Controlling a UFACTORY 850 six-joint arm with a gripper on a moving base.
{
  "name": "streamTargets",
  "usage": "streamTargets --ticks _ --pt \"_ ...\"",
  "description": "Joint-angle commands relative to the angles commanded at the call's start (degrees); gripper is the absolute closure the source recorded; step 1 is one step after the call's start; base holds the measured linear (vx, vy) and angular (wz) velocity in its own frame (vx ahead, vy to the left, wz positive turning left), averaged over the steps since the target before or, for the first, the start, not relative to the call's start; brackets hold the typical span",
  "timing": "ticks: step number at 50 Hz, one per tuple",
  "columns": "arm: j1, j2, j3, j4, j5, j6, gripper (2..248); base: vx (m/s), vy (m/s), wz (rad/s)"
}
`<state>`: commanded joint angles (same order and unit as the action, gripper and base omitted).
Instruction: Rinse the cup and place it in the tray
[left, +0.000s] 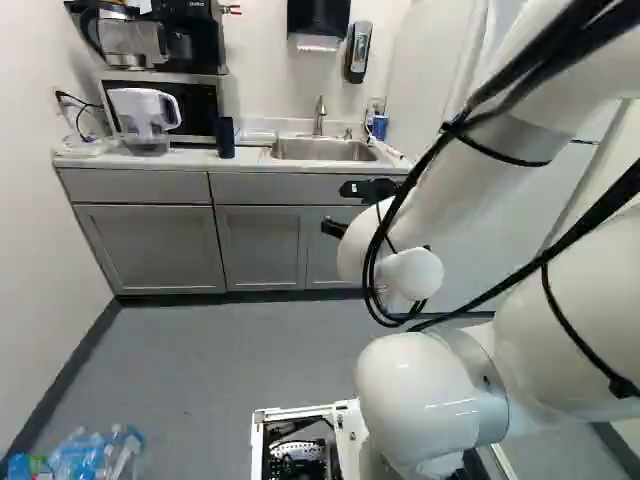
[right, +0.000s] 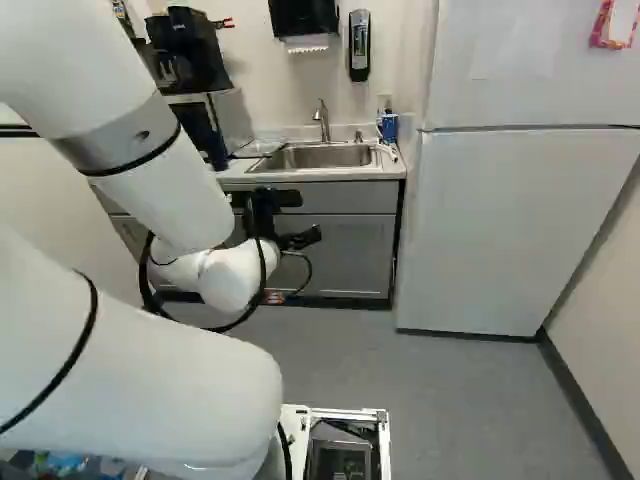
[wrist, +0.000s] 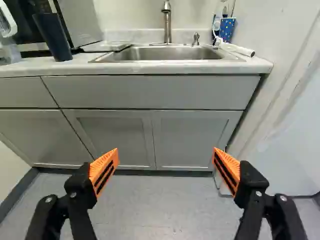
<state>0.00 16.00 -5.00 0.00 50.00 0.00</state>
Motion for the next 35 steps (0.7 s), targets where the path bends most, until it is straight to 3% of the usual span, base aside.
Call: streamTargets --ticks 35 --pt "0.0 -0.01 -0.09 0.0 0.0 0.0 3 0.0 0.0 0.0"
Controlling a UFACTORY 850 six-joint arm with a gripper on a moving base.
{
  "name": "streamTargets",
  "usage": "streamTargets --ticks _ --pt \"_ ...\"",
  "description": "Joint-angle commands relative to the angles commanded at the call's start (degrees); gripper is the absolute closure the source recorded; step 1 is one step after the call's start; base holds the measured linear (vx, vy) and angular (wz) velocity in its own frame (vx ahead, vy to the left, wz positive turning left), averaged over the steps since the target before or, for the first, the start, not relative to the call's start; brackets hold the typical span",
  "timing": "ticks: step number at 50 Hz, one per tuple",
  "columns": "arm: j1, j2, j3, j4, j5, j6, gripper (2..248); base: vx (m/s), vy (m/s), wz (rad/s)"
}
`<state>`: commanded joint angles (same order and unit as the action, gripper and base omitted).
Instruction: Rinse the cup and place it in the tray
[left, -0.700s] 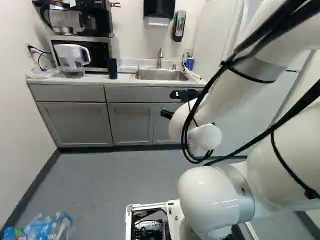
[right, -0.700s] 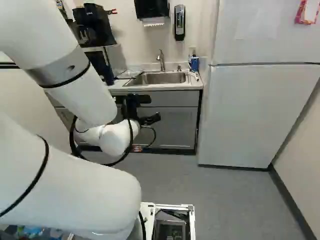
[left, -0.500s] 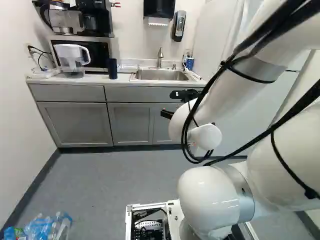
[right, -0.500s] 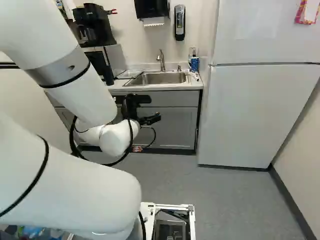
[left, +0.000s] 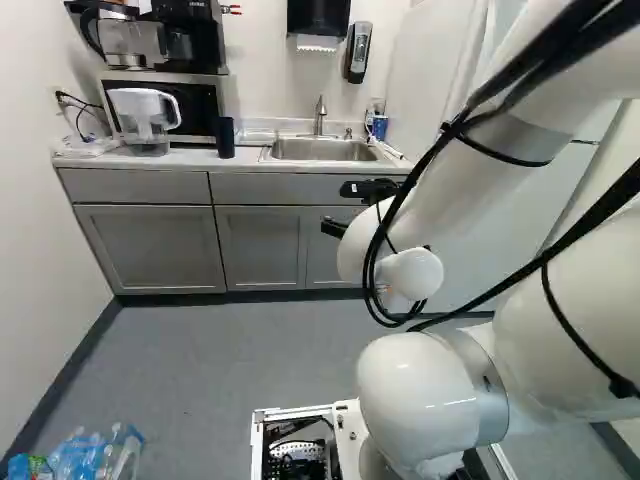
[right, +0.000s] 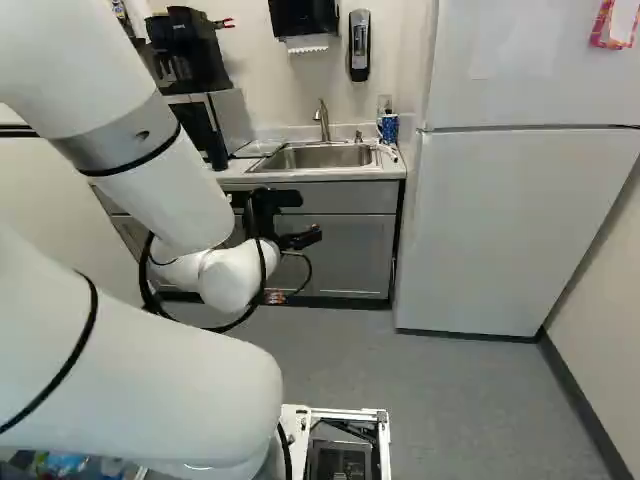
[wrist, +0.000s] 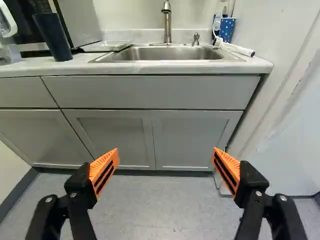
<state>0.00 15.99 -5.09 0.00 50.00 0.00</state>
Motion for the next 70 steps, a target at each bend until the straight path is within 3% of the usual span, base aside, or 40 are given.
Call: streamTargets --ticks 70 --pt "0.26 -5.78 -14.76 0.0 -0.03 0.0 3 0.0 0.0 0.0"
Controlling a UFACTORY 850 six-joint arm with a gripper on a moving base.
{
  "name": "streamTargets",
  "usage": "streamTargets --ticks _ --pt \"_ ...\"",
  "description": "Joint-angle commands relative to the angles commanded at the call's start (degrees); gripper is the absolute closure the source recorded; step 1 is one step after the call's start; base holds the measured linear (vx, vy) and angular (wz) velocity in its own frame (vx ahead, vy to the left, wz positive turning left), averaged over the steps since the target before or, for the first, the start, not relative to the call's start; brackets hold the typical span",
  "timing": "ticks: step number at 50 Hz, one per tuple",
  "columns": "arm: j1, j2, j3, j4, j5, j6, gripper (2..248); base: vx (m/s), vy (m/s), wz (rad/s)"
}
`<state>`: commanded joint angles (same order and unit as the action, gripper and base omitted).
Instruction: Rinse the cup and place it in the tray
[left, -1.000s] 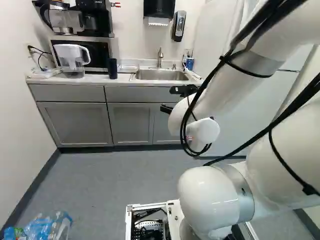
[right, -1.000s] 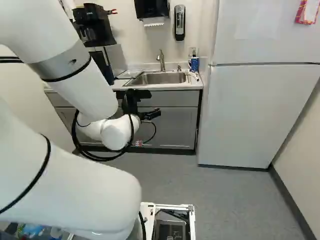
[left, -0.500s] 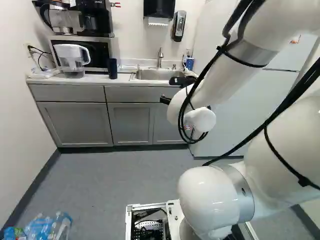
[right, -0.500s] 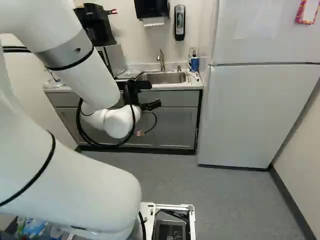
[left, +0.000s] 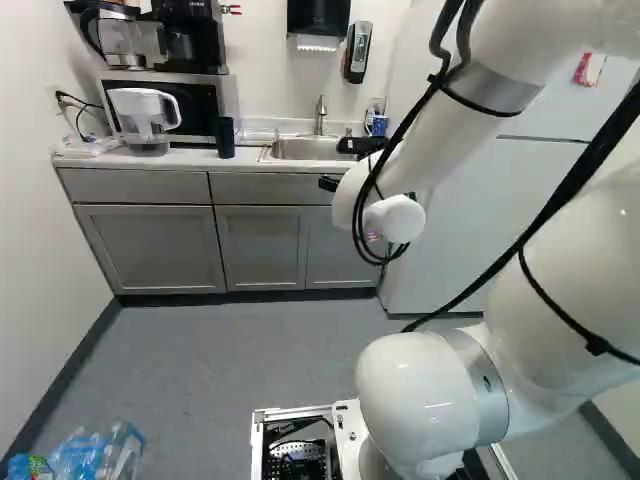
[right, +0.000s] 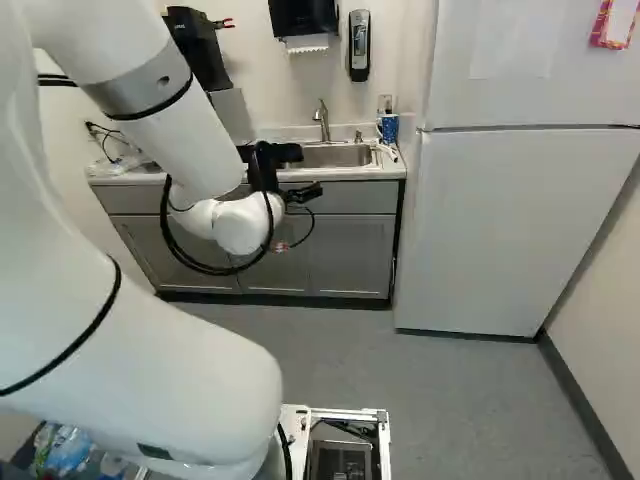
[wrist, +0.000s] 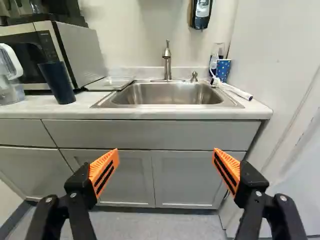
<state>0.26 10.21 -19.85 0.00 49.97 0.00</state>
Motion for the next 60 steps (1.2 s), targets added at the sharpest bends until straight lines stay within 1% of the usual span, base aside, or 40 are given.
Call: streamTargets --ticks 60 --pt "1.43 -4.38 -12.05 0.0 -4.63 0.0 3 0.0 0.0 0.0"
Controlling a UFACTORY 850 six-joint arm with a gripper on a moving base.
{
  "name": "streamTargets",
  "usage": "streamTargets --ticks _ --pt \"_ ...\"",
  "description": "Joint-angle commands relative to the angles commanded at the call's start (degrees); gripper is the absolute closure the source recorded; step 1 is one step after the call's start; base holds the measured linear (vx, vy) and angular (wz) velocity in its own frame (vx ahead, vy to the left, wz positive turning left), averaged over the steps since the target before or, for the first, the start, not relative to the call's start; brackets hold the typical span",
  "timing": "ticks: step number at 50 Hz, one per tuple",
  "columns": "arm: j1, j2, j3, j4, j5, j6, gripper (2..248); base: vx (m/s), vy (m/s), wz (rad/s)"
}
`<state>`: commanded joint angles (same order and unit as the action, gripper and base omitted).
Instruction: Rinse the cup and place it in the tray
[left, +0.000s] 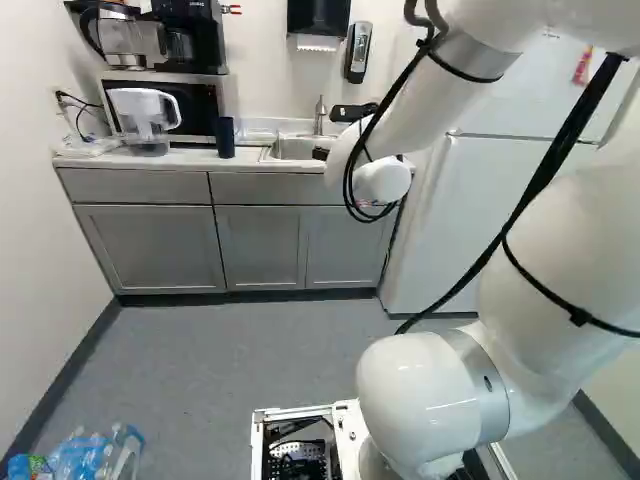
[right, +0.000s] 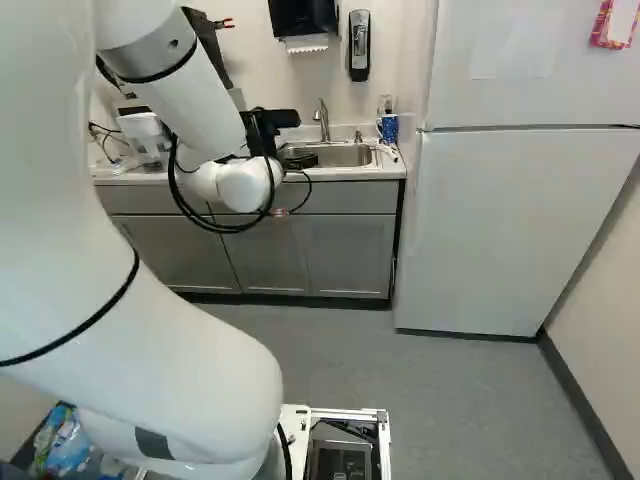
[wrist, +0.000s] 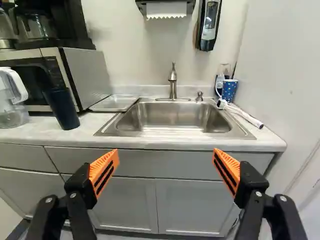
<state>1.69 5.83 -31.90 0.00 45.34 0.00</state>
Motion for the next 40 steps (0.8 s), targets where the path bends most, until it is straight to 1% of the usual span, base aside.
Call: streamTargets --ticks 40 --pt "-0.08 -1.1 -6.15 0.0 -3.59 0.0 3 0.0 0.0 0.0"
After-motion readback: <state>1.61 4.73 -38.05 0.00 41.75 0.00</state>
